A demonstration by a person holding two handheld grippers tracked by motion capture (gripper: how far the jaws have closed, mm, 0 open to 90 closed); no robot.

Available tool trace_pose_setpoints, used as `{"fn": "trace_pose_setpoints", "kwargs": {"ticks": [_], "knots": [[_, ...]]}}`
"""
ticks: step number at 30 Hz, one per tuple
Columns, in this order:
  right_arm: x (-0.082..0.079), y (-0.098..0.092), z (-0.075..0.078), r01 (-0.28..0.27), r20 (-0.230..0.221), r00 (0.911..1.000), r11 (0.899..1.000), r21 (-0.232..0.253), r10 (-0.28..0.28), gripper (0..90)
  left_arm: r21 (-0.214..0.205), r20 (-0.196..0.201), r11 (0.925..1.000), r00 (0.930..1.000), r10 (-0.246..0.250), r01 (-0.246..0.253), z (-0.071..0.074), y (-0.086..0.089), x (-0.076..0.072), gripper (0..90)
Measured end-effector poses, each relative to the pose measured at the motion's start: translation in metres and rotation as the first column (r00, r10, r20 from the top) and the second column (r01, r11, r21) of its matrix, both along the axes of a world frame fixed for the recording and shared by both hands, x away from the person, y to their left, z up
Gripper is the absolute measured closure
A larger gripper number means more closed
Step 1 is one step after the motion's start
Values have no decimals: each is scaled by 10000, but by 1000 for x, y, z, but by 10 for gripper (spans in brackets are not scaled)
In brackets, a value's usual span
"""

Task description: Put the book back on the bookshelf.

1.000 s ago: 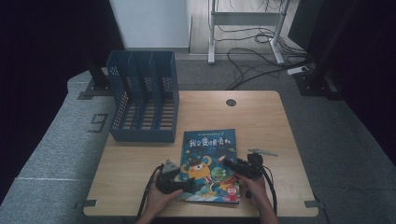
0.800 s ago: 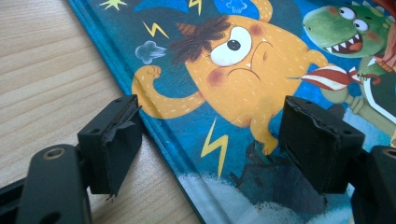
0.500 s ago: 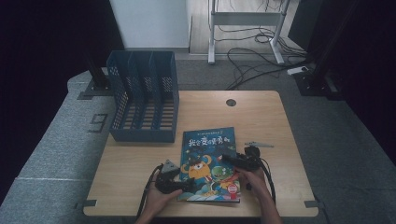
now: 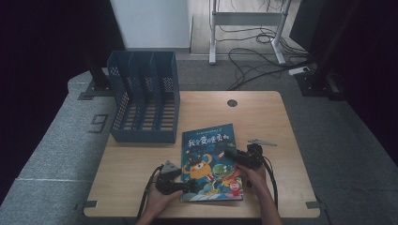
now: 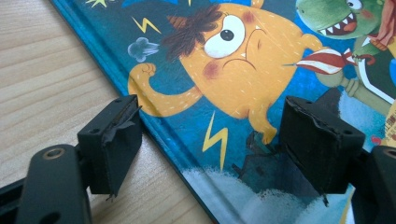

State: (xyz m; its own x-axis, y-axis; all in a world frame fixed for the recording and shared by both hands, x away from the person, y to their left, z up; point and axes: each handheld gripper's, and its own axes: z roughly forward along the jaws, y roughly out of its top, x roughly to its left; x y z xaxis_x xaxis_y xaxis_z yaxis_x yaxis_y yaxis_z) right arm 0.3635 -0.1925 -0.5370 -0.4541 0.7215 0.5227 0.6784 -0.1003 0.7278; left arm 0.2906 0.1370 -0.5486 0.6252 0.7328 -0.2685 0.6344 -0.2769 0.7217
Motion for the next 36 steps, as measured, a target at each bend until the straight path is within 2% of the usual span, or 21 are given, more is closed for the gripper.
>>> {"fn": "trace_pose_setpoints", "kwargs": {"ticks": [9, 11, 14, 21, 28, 36], "knots": [[-2, -5, 3, -123, -149, 9998, 9993, 343, 128, 621, 41, -74, 9998, 9998, -182, 182, 1, 2, -1, 212], [-5, -8, 6, -284, -53, 9996, 9979, 588, 288, 651, 125, 154, 9997, 9996, -234, 232, 4, 2, -4, 228], [-9, -10, 11, -345, 68, 9994, 9970, 691, 342, 665, 261, 327, 9993, 9991, -288, 279, 6, 1, -6, 239], [-16, -15, 15, -423, 164, 9990, 9956, 833, 411, 685, 108, 84, 9983, 9983, -580, 580, 7, 0, -8, 236], [-16, -25, 14, -168, 83, 9998, 9947, 1010, 161, 696, 93, -210, 9942, 9941, -1066, 1068, 5, -4, -10, 214], [-19, -44, 17, 398, 21, 9992, 9927, 1143, -403, 710, 391, -104, 9899, 9907, -1360, 1363, 3, -12, -14, 206]]}}
